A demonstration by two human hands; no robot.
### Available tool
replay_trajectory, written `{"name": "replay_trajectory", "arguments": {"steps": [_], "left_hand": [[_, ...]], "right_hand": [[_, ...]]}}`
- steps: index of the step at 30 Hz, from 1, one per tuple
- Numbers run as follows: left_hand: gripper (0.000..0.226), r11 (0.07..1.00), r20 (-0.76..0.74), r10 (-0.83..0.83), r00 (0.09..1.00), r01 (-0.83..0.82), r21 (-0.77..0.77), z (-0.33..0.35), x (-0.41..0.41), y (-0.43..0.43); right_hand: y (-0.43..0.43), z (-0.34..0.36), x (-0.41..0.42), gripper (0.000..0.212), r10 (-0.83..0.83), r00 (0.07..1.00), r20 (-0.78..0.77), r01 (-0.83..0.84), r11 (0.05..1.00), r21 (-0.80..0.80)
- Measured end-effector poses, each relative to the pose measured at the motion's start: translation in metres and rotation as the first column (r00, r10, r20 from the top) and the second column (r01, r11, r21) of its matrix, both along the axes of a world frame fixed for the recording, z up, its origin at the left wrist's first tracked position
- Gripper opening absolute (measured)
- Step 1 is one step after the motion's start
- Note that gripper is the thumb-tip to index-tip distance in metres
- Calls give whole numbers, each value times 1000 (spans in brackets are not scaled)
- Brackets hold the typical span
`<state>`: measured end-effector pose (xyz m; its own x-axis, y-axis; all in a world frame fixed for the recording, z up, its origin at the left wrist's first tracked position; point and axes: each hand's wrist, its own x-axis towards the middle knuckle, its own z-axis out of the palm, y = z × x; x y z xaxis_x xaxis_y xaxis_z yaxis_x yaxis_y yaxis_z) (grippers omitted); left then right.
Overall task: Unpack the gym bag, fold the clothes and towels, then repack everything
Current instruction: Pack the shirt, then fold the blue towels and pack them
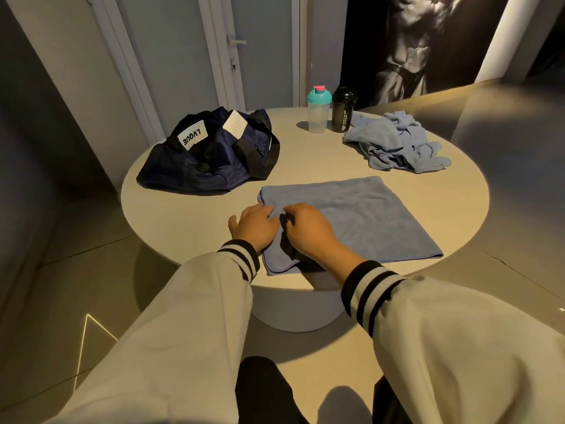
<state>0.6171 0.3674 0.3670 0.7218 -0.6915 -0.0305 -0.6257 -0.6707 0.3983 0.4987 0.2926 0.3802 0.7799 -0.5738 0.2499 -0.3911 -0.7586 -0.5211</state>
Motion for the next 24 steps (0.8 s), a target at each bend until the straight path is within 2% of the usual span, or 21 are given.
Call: {"name": "replay_trajectory", "arguments": {"steps": [3,6,8,10,13,16,19,24], "left_hand": [[38,995,-61,-27,998,21,-99,-2,6,-10],[54,990,-47,0,999,-7,-138,-2,6,-12],[59,990,-17,50,999,-52,-132,-1,6,-13],[60,989,10,81,997,-79,-127,-3,8,-15],[55,975,-19,91,996,-93,-201,-8,9,-12],[55,943,1,24,1000,-23,-331,-10,1,-2],[44,959,158,-76,984,116,-258,-13,-8,6],[40,968,198,-94,976,136,-210,-15,-29,22]], "right_hand": [[-6,-8,14,21,12,997,-81,-13,1000,-13],[-5,-17,20,38,32,983,-180,-46,996,-71],[-4,-16,20,50,67,959,-277,-87,995,-57],[-4,-15,21,53,91,944,-317,-116,991,-61],[-5,-16,19,49,100,968,-229,-111,993,-35],[-3,-22,12,35,6,998,-58,-9,998,-55],[2,-25,7,28,-82,997,-5,81,990,-113],[4,-16,-4,22,-89,996,-31,80,973,-218]]}}
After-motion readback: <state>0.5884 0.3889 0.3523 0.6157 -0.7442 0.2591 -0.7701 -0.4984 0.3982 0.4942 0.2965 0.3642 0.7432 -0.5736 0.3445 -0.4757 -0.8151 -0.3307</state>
